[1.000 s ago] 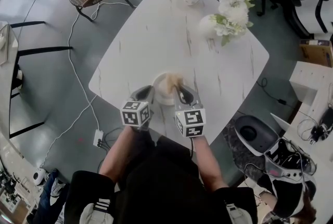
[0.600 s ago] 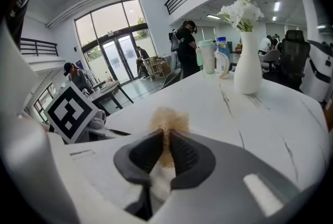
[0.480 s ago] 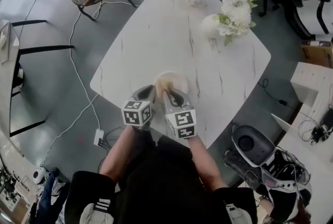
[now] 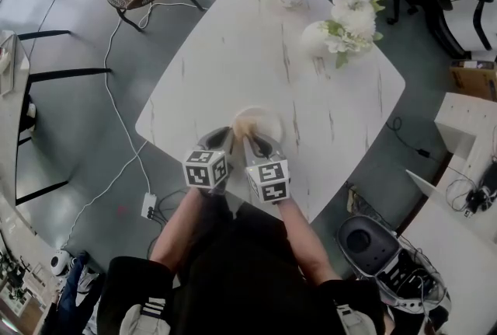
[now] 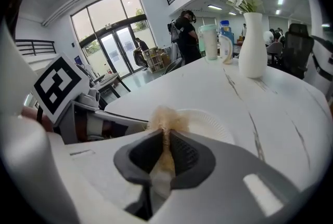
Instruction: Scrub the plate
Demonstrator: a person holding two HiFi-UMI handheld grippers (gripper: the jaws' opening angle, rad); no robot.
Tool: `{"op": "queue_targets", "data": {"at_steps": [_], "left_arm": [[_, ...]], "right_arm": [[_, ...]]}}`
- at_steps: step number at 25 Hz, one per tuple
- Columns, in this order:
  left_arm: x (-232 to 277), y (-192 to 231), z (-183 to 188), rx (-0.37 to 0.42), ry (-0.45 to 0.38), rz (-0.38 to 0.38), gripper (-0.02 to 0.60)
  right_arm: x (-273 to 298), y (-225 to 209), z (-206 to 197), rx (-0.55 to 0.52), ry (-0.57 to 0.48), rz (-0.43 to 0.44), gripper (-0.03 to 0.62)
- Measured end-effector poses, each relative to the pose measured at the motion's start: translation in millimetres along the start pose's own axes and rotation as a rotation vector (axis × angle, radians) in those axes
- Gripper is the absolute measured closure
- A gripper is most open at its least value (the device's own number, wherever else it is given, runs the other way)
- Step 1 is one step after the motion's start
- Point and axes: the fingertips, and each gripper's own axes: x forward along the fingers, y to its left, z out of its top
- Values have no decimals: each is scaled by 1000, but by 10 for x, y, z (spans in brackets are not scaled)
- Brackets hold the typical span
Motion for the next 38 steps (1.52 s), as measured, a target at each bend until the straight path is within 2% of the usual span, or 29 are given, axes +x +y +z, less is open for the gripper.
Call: {"op": "queue_targets", "data": {"at_steps": [11,30,38], "left_arm": [[-5,5,2,2,0,5,548],[9,0,7,3,0,7,548],[20,-5,22,3,-5,8,549]], "right_arm": [[16,-39,-38,10,8,-18,553],[-175,-491,-127,52,11,-112,553],[-240,-541,-131,48,10,-129,553]]}}
